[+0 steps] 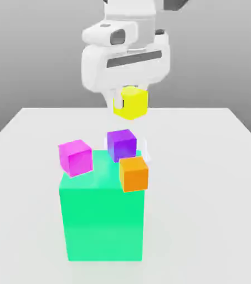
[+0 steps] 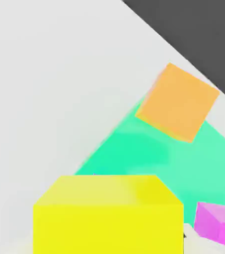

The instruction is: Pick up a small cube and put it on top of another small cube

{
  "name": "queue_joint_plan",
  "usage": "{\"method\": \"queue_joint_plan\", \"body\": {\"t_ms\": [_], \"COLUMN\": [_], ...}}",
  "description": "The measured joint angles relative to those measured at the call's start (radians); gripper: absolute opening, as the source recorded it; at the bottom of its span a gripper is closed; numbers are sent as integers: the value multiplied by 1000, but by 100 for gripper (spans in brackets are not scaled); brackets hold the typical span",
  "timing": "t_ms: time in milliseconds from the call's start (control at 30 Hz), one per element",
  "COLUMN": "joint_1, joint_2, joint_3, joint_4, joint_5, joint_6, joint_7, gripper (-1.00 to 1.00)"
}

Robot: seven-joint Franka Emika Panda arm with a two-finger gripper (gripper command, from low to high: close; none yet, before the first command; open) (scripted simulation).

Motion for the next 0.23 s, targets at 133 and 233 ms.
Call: {"method": "queue_joint_plan", "body": {"t_ms": [133,233], "joint_1": [-11,-11], "joint_2": [34,34], "joint_3": [-7,-7], "joint_4": [-105,-105], "joint_5": [-4,-4], "joint_6": [139,139], "joint_7": [-3,-3], "gripper": [100,100]}}
